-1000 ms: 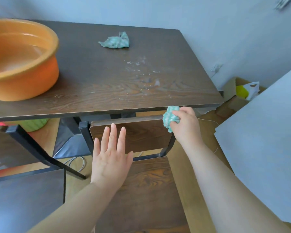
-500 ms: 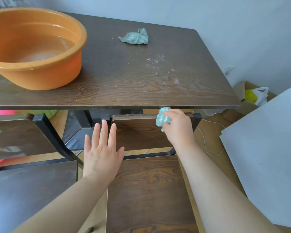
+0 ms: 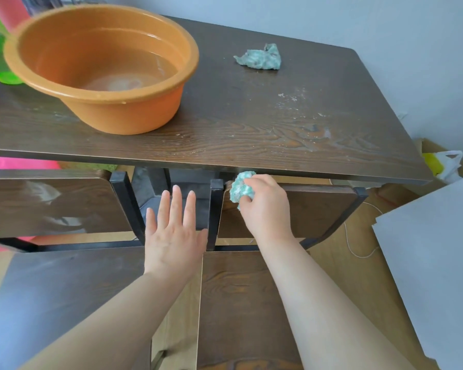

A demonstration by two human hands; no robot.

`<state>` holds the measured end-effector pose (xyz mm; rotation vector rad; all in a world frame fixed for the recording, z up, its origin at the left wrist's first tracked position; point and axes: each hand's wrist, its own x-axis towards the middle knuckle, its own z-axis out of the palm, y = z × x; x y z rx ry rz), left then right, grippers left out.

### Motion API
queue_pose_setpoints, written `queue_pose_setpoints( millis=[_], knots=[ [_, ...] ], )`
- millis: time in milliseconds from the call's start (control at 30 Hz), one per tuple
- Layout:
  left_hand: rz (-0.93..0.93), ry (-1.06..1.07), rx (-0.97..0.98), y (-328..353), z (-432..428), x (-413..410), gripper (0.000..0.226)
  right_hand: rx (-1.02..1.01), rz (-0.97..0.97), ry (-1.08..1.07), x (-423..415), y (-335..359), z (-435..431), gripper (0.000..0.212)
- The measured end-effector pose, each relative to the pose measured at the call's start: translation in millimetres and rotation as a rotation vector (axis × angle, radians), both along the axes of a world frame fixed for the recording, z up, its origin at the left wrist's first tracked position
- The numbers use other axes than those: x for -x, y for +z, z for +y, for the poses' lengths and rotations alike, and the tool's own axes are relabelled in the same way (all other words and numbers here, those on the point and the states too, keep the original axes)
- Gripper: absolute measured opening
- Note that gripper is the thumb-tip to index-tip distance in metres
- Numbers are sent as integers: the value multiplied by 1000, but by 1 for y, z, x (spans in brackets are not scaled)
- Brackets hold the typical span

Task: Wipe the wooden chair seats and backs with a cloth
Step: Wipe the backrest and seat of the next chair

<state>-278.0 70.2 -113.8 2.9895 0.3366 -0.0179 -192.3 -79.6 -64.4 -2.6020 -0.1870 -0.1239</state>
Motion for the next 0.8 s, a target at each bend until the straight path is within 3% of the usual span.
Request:
queue_pose_setpoints(
  millis=[267,600,800],
  knots=[
    [43,-5,30,-14,19,13,78,-162,3,25,4,-8,39,38],
    [47,-36,49,-34,17,21,77,-90,-295,184,18,-37,35,24],
    [86,-63,49,-48,9,34,75,-109,-292,207,33,-59,20,22]
  ],
)
